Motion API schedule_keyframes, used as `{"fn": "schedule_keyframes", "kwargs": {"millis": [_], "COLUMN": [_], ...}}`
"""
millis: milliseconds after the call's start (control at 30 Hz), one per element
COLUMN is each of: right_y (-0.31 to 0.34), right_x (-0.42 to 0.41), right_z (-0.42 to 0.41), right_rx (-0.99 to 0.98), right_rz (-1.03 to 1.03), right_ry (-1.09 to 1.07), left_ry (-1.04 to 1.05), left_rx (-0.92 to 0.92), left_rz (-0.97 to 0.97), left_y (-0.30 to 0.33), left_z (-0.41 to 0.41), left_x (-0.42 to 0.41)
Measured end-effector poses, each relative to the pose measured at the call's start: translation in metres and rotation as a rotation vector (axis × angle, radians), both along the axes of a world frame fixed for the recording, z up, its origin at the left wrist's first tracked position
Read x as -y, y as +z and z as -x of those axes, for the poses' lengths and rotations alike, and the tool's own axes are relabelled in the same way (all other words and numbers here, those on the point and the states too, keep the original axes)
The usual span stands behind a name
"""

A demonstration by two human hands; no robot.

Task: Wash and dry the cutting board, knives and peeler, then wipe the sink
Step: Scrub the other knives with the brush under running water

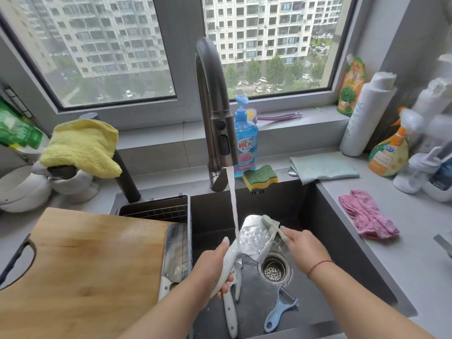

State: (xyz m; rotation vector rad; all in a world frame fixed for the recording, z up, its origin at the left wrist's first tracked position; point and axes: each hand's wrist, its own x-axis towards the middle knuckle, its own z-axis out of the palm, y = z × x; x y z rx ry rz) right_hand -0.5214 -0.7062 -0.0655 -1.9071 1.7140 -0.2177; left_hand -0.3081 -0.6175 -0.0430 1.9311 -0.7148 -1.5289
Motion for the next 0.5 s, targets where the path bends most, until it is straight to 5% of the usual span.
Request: {"fn": "schedule_keyframes", "kwargs": {"millis": [233, 367, 500], "right_y": [0.007, -0.003, 0.005], "right_x": [-0.017, 0.001, 0.003], "right_z": [-0.01, 0.009, 0.017], "right_rx": [0.148, 0.01, 0.107], "right_rz": [-0.093, 0.038, 0.103], "right_ry": [0.168, -0.104, -0.233], "left_ry": [-0.017, -0.085, -0.011], "left_rx": [-0.004, 0.039, -0.059], "left_rz": [-0.018, 0.038, -0.055], "left_y": [-0.001, 0.0, -0.008], "left_z": [0.002, 0.008, 0.013], "left_x": [0.0, -0.005, -0.006]}}
